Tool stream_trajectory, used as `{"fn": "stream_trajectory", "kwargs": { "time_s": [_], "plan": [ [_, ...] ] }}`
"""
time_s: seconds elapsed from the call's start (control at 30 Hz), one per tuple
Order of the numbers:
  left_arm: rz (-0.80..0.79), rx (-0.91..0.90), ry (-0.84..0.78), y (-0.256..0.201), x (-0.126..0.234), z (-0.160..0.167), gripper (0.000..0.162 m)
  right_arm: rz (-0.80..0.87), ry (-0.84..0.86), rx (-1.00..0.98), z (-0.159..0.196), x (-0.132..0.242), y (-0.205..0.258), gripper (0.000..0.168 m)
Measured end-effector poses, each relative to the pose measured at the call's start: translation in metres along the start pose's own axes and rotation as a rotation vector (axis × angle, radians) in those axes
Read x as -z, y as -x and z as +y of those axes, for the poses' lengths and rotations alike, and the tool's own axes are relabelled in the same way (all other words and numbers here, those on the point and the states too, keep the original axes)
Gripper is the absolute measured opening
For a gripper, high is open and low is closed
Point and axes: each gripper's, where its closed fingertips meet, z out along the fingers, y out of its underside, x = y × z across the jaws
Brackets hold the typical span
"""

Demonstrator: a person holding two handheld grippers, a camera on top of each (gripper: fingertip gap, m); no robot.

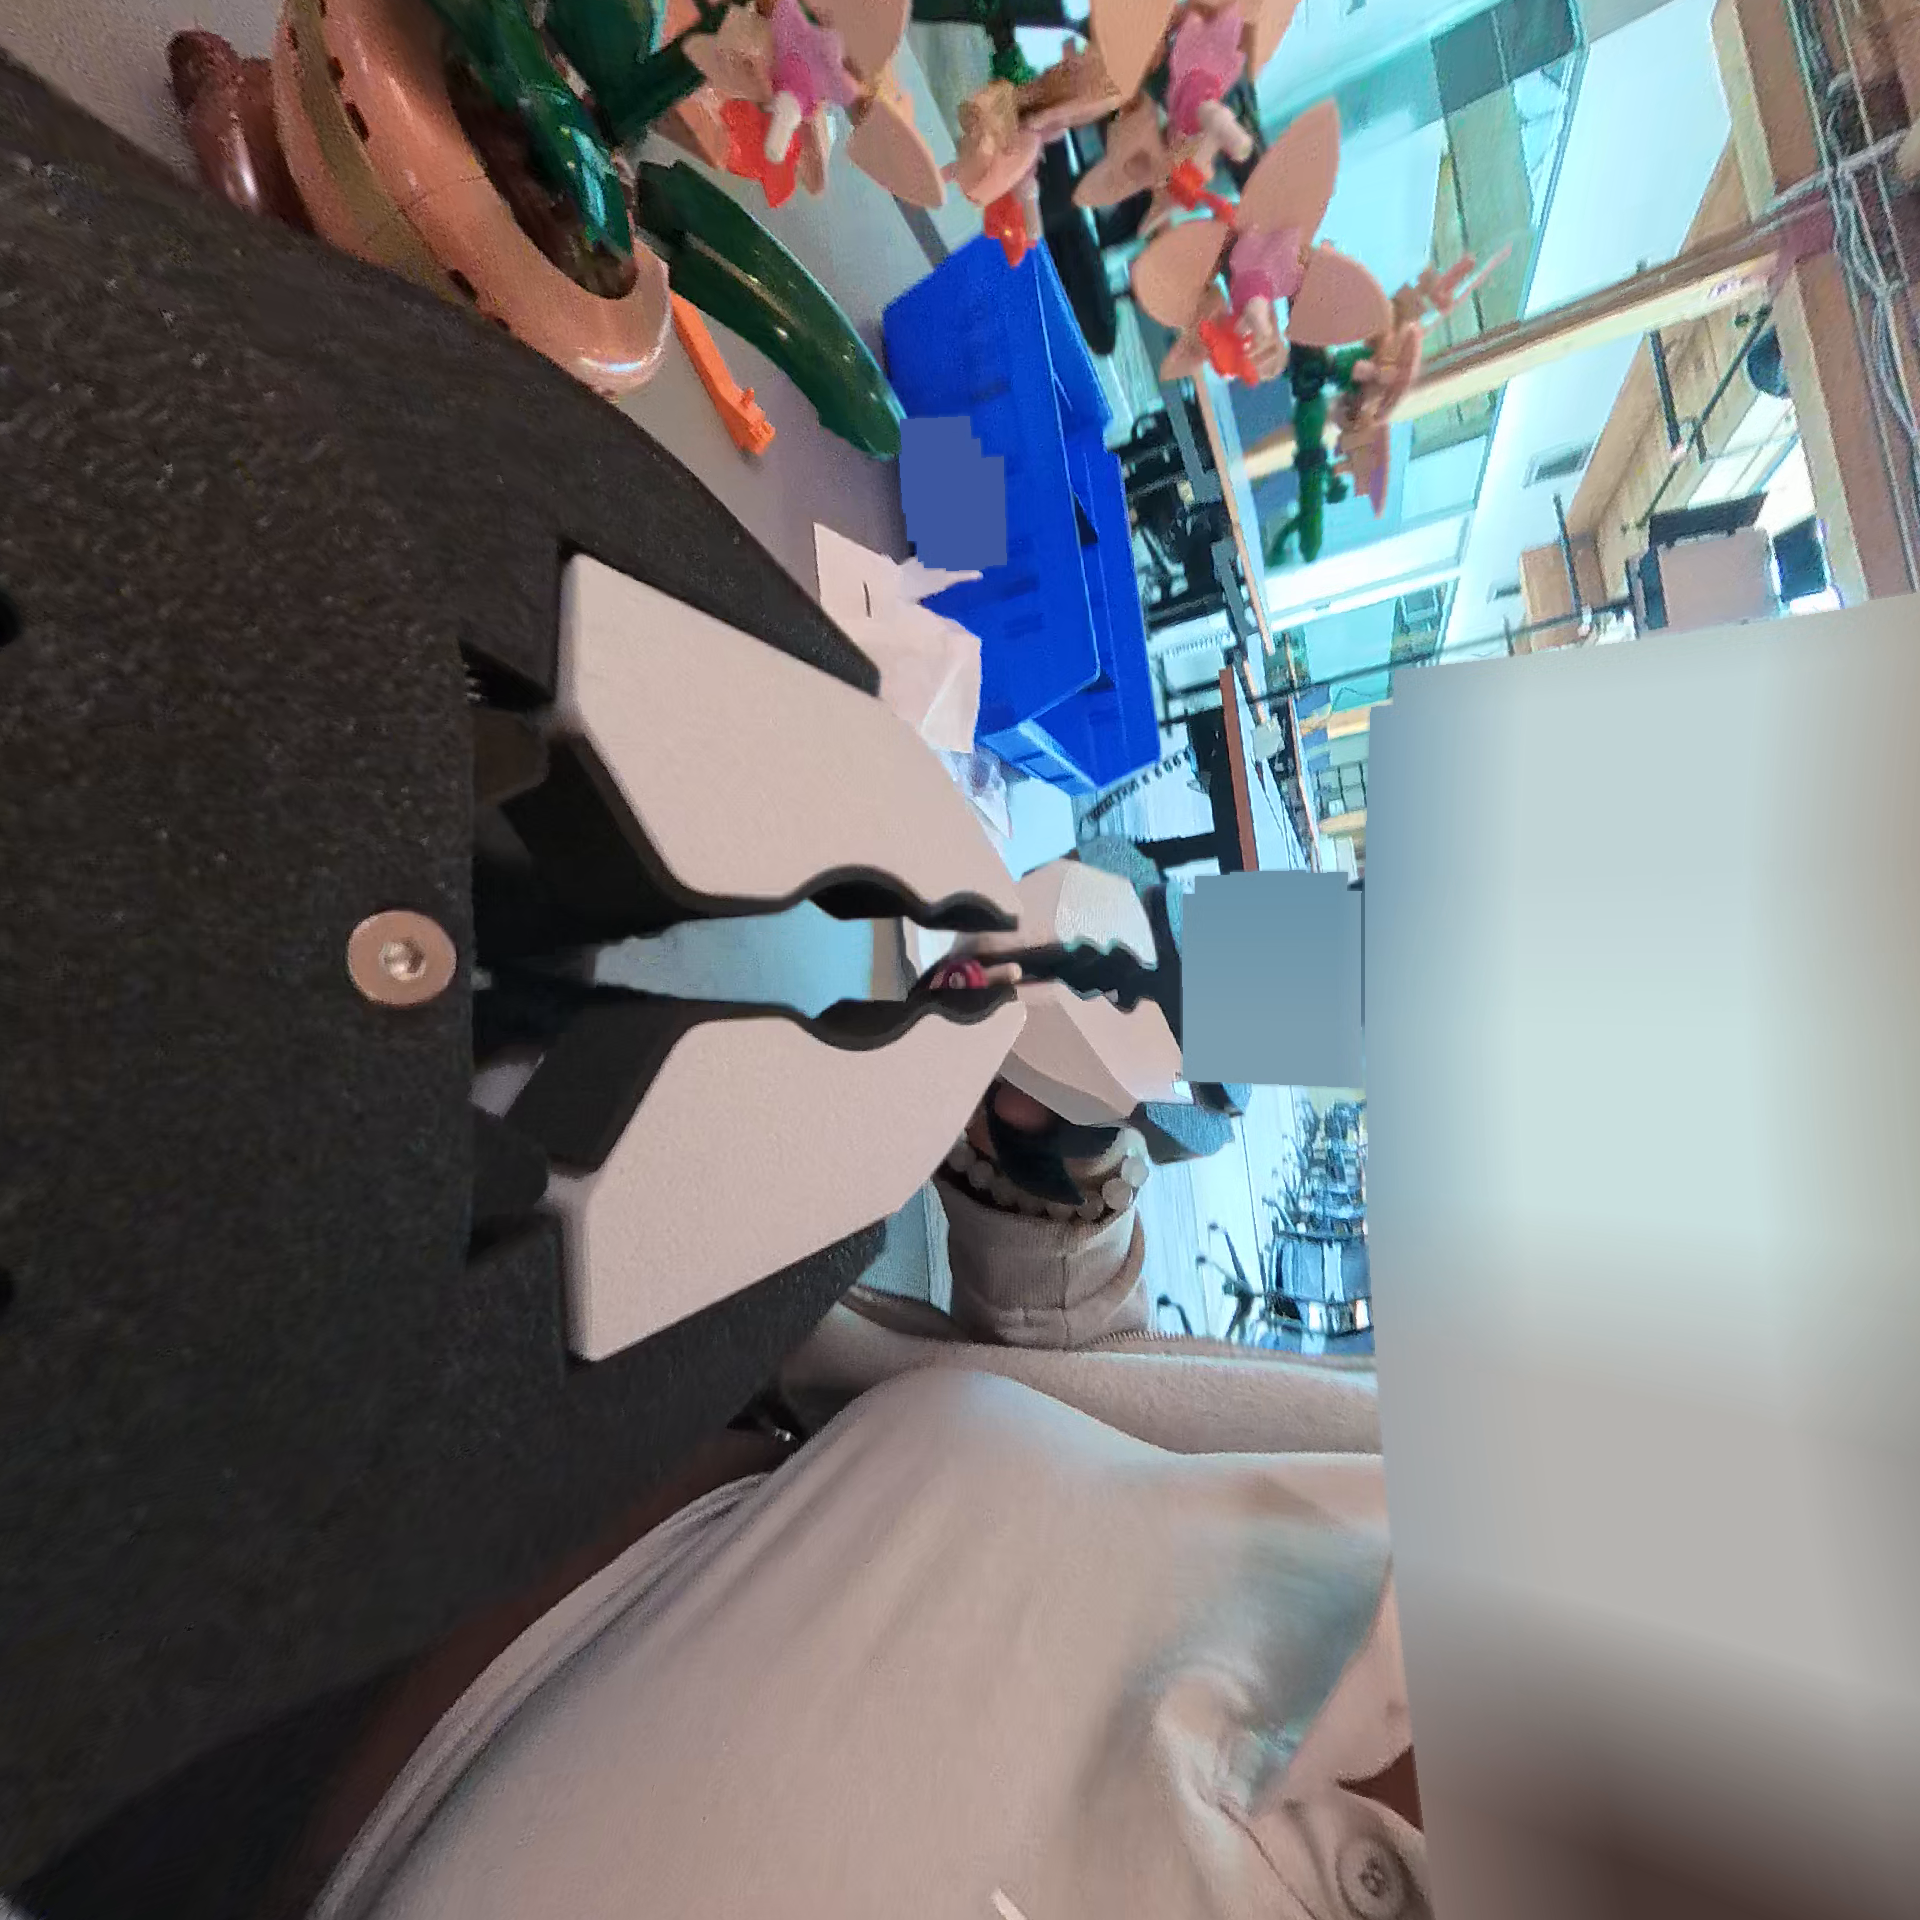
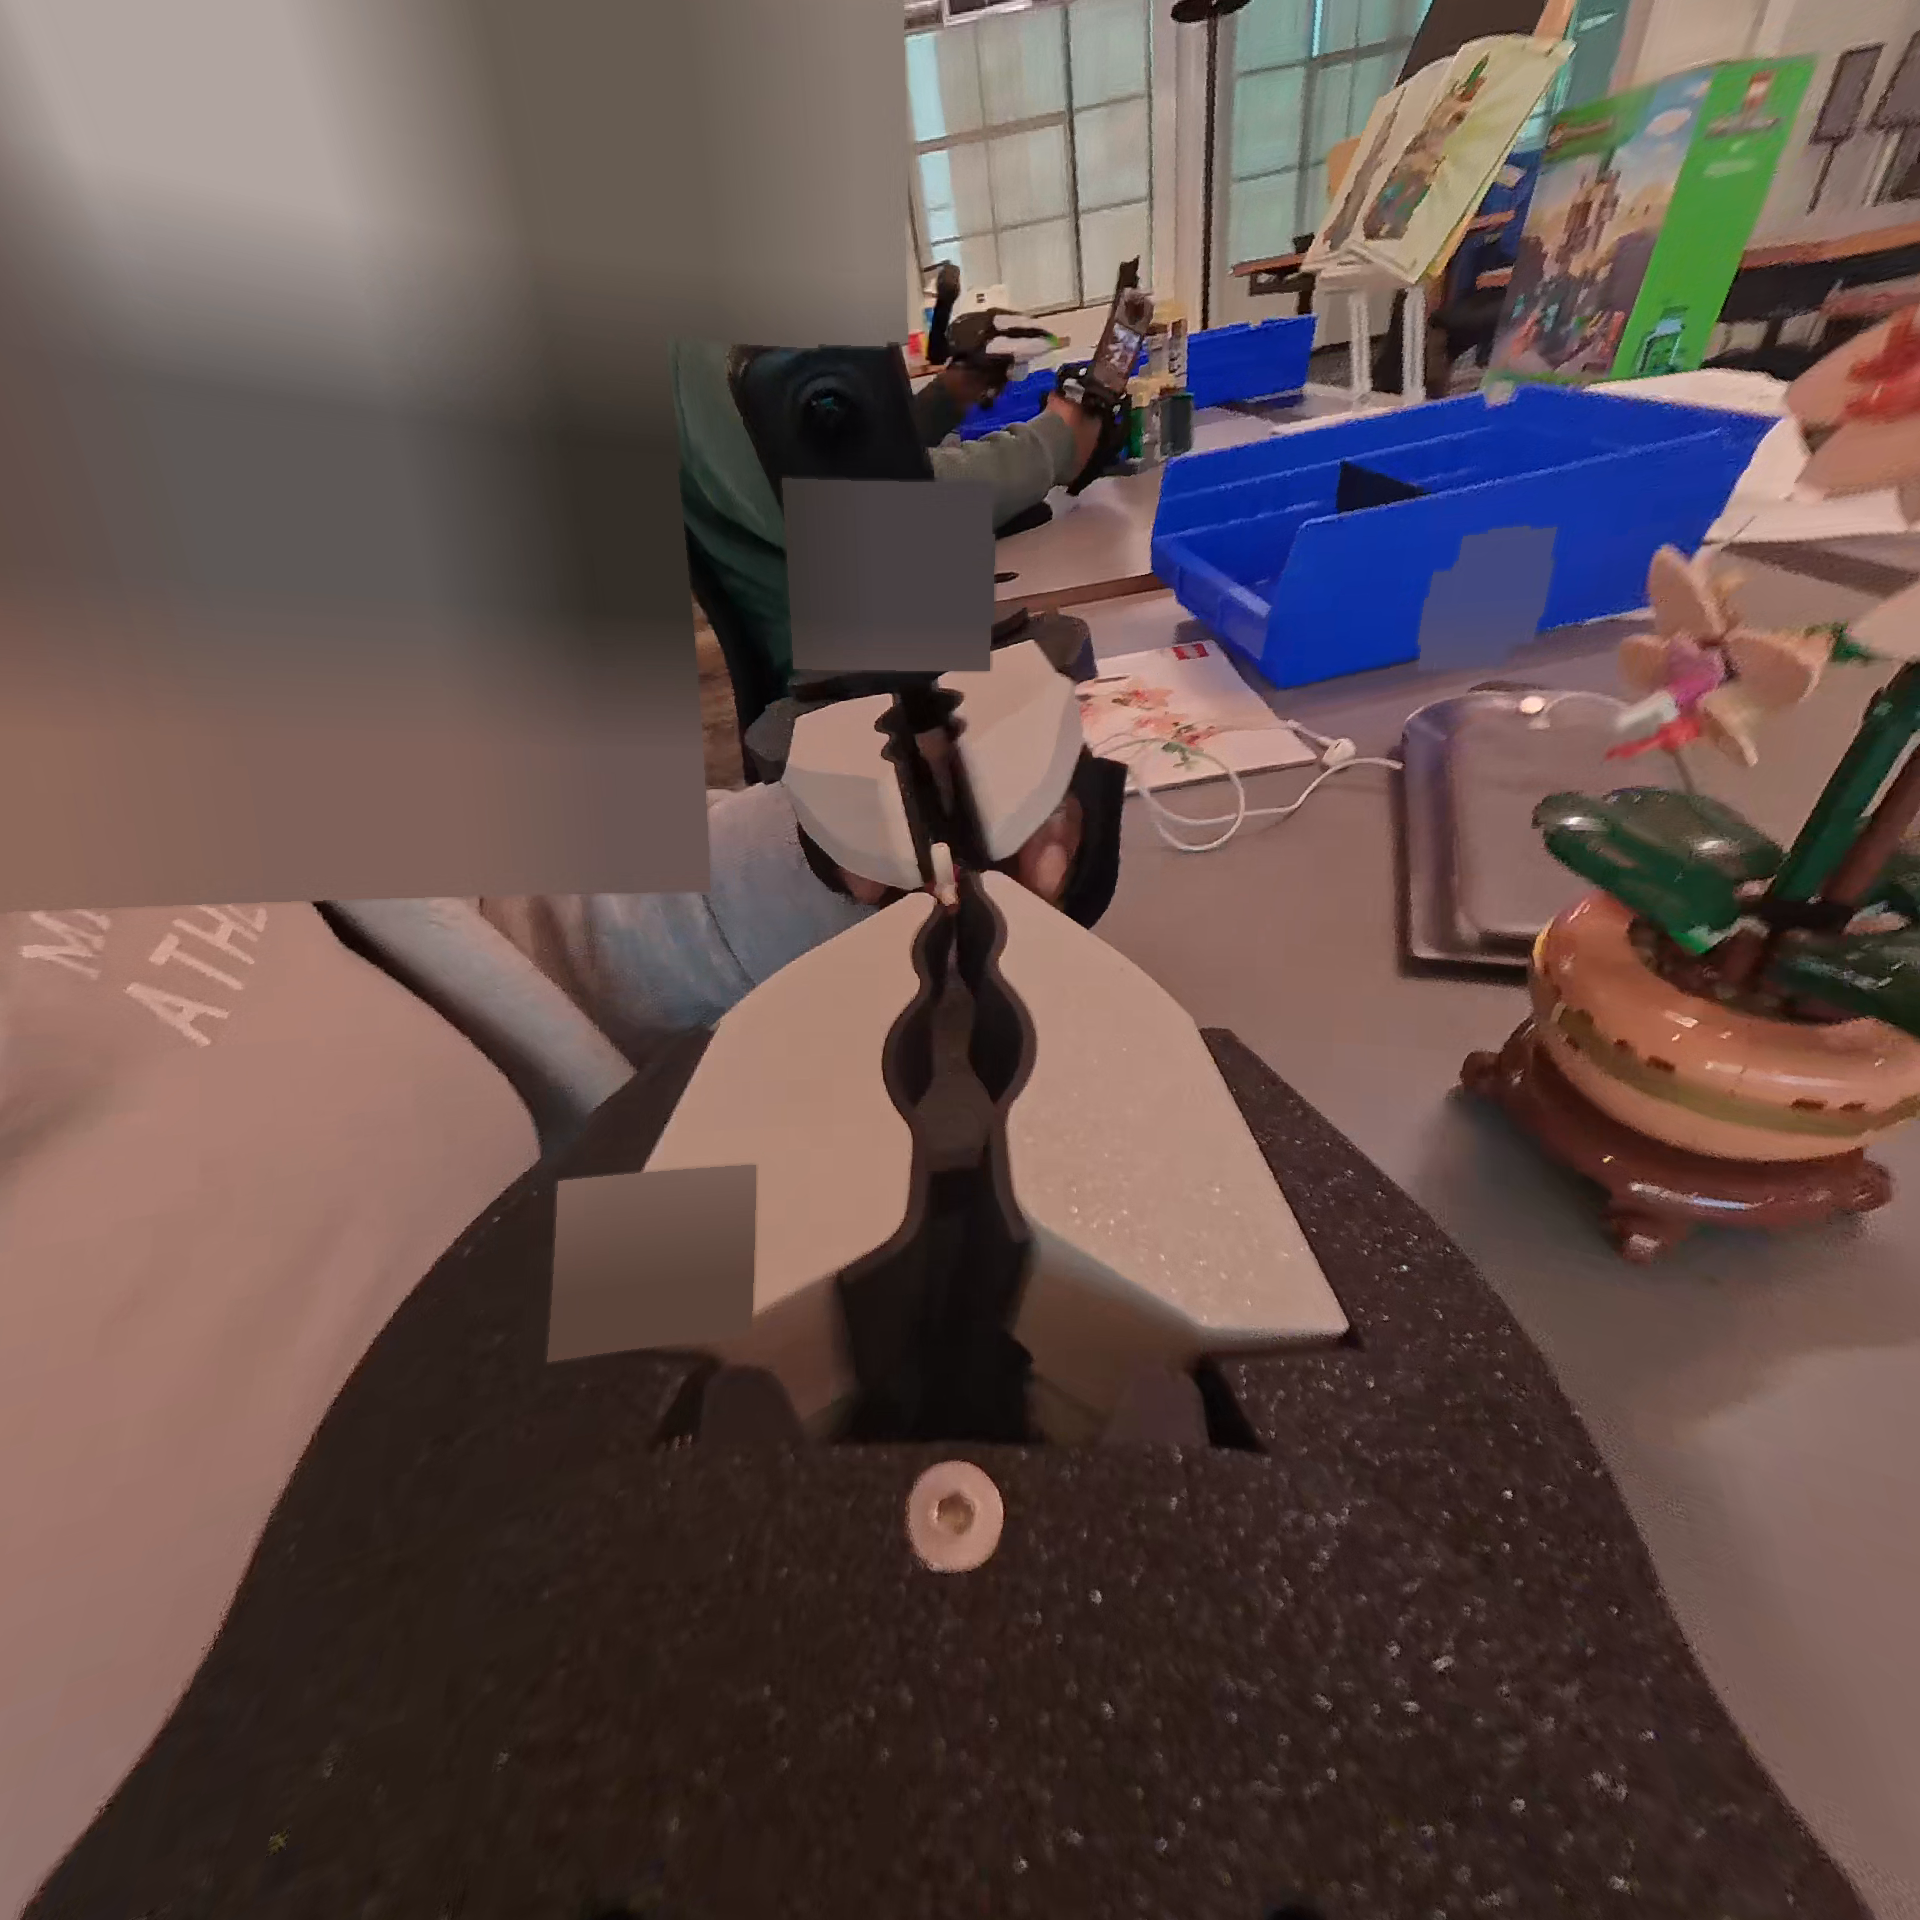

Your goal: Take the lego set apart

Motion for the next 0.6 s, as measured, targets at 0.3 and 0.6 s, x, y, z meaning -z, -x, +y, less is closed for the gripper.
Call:
{"fn": "stream_trajectory", "kwargs": {
  "time_s": [0.3,0.6],
  "plan": [
    [-0.091,0.204,0.063,0.007,-0.01,0.021,0.033,-0.027,-0.023,-0.062,0.013,0.012,-0.006,0.0],
    [-0.07,0.267,0.135,0.004,-0.018,0.044,0.012,-0.015,0.005,-0.093,0.025,0.02,-0.019,0.0]
  ]
}}
